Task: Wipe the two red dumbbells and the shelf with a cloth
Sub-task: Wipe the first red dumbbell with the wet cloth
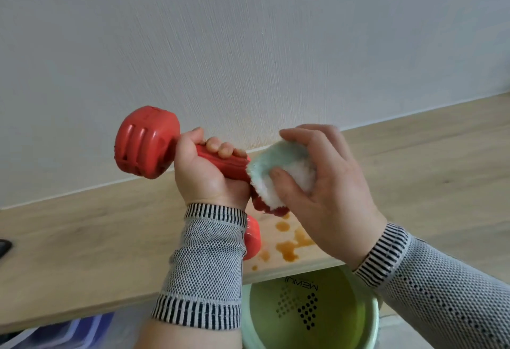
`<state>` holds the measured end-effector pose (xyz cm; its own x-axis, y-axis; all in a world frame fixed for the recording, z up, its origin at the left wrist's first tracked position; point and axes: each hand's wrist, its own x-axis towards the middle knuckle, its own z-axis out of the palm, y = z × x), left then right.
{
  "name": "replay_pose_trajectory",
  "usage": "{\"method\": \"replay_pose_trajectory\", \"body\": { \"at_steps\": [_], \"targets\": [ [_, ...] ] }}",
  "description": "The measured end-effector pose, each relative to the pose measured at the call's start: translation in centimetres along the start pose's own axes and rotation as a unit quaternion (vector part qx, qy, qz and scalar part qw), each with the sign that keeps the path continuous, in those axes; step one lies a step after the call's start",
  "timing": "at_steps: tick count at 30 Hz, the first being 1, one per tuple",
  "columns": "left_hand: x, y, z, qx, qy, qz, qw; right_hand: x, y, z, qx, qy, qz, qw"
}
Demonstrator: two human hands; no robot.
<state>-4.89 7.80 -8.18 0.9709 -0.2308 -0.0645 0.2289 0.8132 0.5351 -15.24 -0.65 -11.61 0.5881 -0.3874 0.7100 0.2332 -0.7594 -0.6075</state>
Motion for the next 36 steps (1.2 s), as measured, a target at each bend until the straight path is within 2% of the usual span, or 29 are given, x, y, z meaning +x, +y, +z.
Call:
{"method": "replay_pose_trajectory", "body": {
  "at_steps": [2, 4, 6, 8, 11, 13, 15, 17, 18, 20, 22, 24, 25, 27, 29, 30, 32, 34, 36],
  "targets": [
    [-0.1, -0.1, 0.1, 0.009, -0.01, 0.014, 1.0, -0.1, 0.2, 0.3, -0.05, -0.046, 0.04, 0.997],
    [-0.2, -0.2, 0.1, 0.015, -0.022, 0.015, 1.0, -0.1, 0.2, 0.2, -0.046, -0.102, 0.064, 0.992],
    [-0.4, -0.4, 0.2, 0.019, -0.036, 0.01, 0.999, 0.3, 0.4, -0.2, 0.009, -0.134, 0.106, 0.985],
    [-0.8, -0.5, 0.3, 0.028, -0.051, 0.004, 0.998, 1.1, 0.6, -0.7, 0.117, -0.148, 0.184, 0.965],
    [-1.5, -0.8, 0.7, 0.037, -0.076, -0.008, 0.996, 2.0, 1.7, -0.9, 0.278, -0.157, 0.322, 0.891],
    [-1.9, -1.0, 0.9, 0.041, -0.095, -0.024, 0.994, 2.0, 2.5, -0.9, 0.371, -0.192, 0.409, 0.811],
    [-2.2, -1.1, 1.1, 0.039, -0.11, -0.041, 0.992, 1.9, 3.0, -0.9, 0.439, -0.245, 0.453, 0.736],
    [-2.4, -1.1, 1.2, 0.044, -0.115, -0.042, 0.992, 1.8, 3.4, -0.9, 0.462, -0.258, 0.462, 0.711],
    [-2.4, -1.1, 1.3, 0.048, -0.114, -0.039, 0.992, 1.9, 3.3, -0.9, 0.46, -0.258, 0.459, 0.715],
    [-2.3, -1.1, 1.3, 0.053, -0.106, -0.028, 0.993, 2.0, 2.9, -1.0, 0.426, -0.233, 0.439, 0.756],
    [-2.0, -0.9, 1.2, 0.063, -0.088, -0.006, 0.994, 1.9, 2.4, -1.1, 0.345, -0.181, 0.384, 0.837],
    [-1.4, -0.7, 1.0, 0.064, -0.054, 0.01, 0.996, 1.6, 1.8, -1.3, 0.211, -0.179, 0.244, 0.929],
    [-1.2, -0.6, 0.9, 0.059, -0.034, 0.01, 0.998, 1.4, 1.4, -1.4, 0.146, -0.193, 0.162, 0.956],
    [-0.8, -0.3, 0.6, 0.045, 0.004, 0.002, 0.999, 1.0, 1.0, -1.4, 0.03, -0.197, 0.008, 0.98],
    [-0.6, -0.1, 0.3, 0.024, 0.033, -0.013, 0.999, 0.4, 1.3, -0.6, -0.051, -0.176, -0.123, 0.975],
    [-0.5, 0.1, 0.2, 0.011, 0.041, -0.023, 0.999, 0.2, 1.4, -0.3, -0.065, -0.164, -0.155, 0.972],
    [-0.7, 0.1, 0.1, -0.01, 0.039, -0.037, 0.998, 0.3, 1.4, -0.2, -0.029, -0.146, -0.12, 0.982],
    [-0.8, 0.1, 0.1, -0.018, 0.022, -0.04, 0.999, 0.8, 0.9, -0.5, 0.101, -0.144, 0.037, 0.984],
    [-1.0, -0.1, 0.3, -0.018, -0.002, -0.034, 0.999, 1.5, 1.3, -0.7, 0.257, -0.15, 0.224, 0.928]
  ]
}}
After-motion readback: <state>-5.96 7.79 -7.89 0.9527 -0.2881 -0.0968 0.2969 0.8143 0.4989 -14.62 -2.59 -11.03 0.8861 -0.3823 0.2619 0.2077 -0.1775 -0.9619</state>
